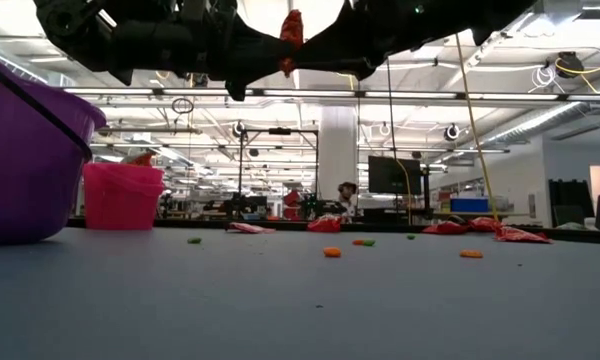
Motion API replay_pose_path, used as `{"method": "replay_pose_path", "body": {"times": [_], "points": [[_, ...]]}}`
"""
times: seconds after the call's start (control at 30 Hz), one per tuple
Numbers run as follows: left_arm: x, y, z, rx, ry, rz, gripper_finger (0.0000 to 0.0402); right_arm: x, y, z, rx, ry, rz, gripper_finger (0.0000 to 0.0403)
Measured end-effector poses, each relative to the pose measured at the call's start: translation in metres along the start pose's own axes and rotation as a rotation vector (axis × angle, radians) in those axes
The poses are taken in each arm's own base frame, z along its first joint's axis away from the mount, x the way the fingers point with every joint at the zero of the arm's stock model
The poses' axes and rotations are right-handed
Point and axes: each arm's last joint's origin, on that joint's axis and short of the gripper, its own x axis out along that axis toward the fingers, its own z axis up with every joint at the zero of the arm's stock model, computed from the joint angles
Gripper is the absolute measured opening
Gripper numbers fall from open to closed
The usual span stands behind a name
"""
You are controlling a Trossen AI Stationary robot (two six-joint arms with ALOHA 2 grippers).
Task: Organize candy in baskets
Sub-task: Put the orange chocolate into the pink bucket
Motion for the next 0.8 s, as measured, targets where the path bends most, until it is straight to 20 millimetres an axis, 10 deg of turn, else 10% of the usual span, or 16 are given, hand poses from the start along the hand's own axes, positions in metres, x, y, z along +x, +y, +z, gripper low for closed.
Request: {"method": "replay_pose_path", "body": {"times": [0.37, 0.8], "points": [[-0.026, 0.011, 0.016, -0.012, 0.105, 0.098, 0.0088, -0.031, -0.005, 0.0, 0.043, 0.201, 0.024, 0.0157], [-0.1, 0.033, 0.053, -0.008, 0.353, 0.64, 0.0088, -0.029, -0.002, -0.017, 0.056, 0.347, 0.027, 0.0157]]}}
